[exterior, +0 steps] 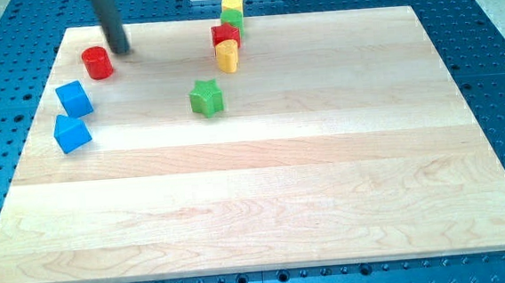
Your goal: Put red star top of red circle
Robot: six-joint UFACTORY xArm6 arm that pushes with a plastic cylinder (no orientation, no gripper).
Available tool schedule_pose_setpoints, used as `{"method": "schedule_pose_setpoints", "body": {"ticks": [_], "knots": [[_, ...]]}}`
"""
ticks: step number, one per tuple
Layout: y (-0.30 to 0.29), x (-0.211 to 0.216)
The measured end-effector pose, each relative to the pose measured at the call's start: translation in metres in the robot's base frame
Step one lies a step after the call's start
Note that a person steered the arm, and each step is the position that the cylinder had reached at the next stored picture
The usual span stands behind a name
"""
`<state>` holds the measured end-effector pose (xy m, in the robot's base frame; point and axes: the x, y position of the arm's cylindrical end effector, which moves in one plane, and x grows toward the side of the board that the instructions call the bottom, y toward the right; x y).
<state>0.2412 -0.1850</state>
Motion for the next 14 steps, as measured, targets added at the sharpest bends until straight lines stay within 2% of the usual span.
{"method": "schedule_pose_setpoints", "body": {"ticks": [2,3,4,5,6,7,8,10,11,12,14], "knots": [[-0.059,0.038],[-0.038,0.038],[0.032,0.053],[0.126,0.102],[0.236,0.112],[0.263,0.058],[0.235,0.024],[0.15,0.016],[0.074,0.016],[0.067,0.01],[0.003,-0.003]]}}
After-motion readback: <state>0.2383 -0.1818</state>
